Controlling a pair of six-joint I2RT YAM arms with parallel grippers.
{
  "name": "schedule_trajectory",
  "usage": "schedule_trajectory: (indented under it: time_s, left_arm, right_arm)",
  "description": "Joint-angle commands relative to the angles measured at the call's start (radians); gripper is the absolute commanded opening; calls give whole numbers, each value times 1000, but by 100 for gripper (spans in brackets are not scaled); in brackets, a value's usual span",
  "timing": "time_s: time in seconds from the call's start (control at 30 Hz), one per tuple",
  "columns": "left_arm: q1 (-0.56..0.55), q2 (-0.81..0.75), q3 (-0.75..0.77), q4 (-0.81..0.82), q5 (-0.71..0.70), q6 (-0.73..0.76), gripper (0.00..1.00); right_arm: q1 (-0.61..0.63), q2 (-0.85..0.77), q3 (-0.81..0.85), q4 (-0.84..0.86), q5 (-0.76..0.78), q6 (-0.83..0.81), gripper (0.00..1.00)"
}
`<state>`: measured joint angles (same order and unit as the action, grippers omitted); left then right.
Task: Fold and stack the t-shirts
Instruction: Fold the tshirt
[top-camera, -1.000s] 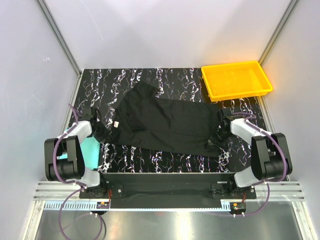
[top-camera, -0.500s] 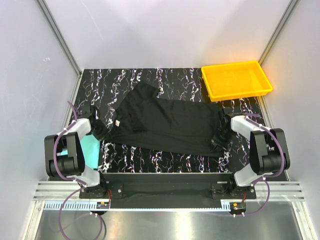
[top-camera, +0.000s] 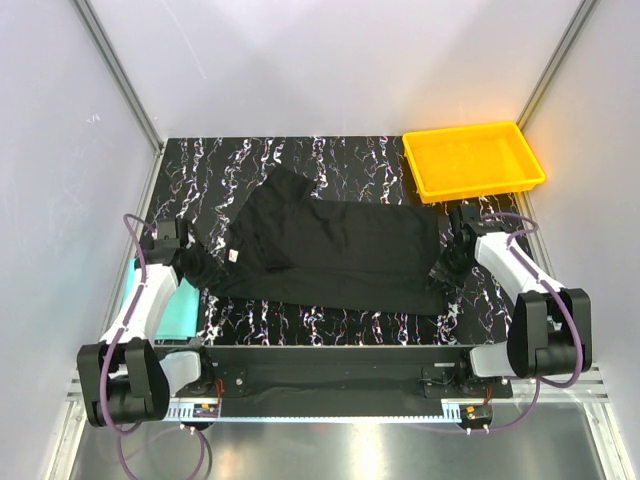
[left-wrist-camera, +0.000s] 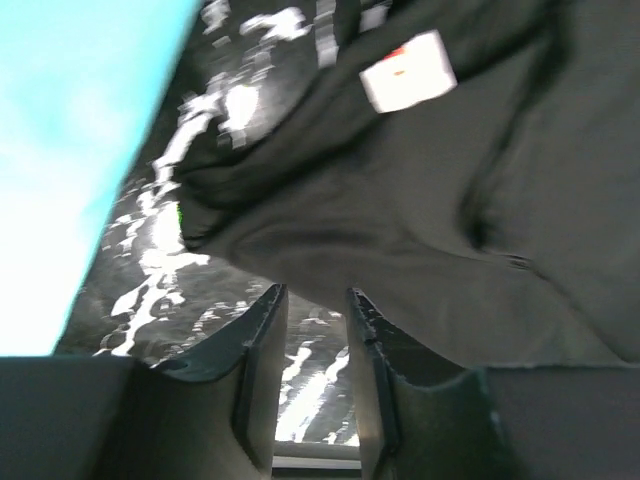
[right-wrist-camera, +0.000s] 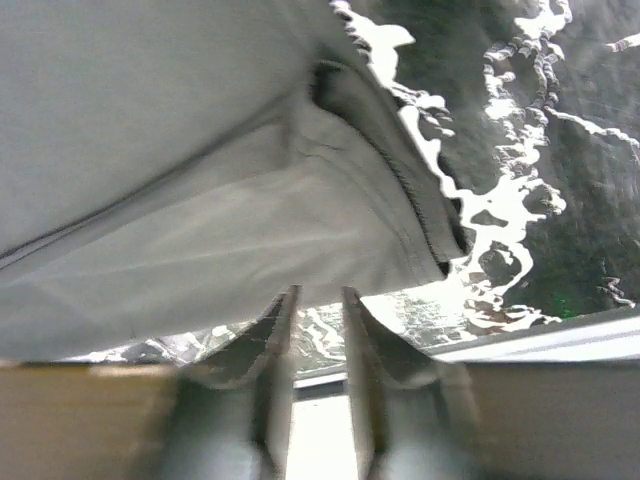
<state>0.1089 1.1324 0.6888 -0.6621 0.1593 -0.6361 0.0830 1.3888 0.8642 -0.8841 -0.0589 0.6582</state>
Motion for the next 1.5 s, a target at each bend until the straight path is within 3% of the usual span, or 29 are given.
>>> schedule_trajectory:
  time_s: [0.0, 0.1, 0.23, 0.33, 0.5, 0.63, 0.73, 0.87, 0.93, 1.0, 1.1, 1.23, 1.47]
  left_arm:
    - [-20, 12, 72, -4, 29, -22, 37]
    - [-26, 93, 68, 77, 84, -19, 38]
    - [-29, 210, 58, 127, 128, -34, 34]
    - [-26, 227, 9, 170, 76, -39, 34]
    - [-26, 237, -81, 174, 39, -66, 38]
    - [-54, 193, -155, 144, 31, -114, 38]
    - [-71, 77, -189, 96, 25, -140, 40]
    - [-74, -81, -146, 56, 48, -119, 51]
    - [-83, -114, -77, 39, 69, -71, 53]
    - [-104, -76, -31, 35, 97, -36, 54]
    - [-139, -51, -12, 116, 225, -30, 58]
    - [-213, 42, -61, 335, 328, -126, 52]
    - [-287, 217, -41, 449, 303, -231, 42]
  right_arm:
    - [0, -10, 58, 16, -62, -35, 33]
    - [-2, 45, 58, 59, -104, -35, 47]
    - [-11, 162, 45, 106, -95, -28, 47]
    - [-37, 200, 30, 116, -24, -37, 45]
    - [-170, 184, -39, 112, 34, -61, 45]
    - [-190, 152, -47, 105, 39, -71, 46]
    - [-190, 106, -33, 82, 9, -72, 47]
    - [-189, 10, -7, 50, -71, -112, 49]
    - [-189, -63, 13, 43, -113, -138, 55]
    - [-189, -102, 28, 43, -163, -152, 68]
    - [-183, -137, 62, 36, -222, -181, 74]
    - [-169, -129, 76, 31, -301, -189, 75]
    - [-163, -119, 70, 33, -323, -209, 78]
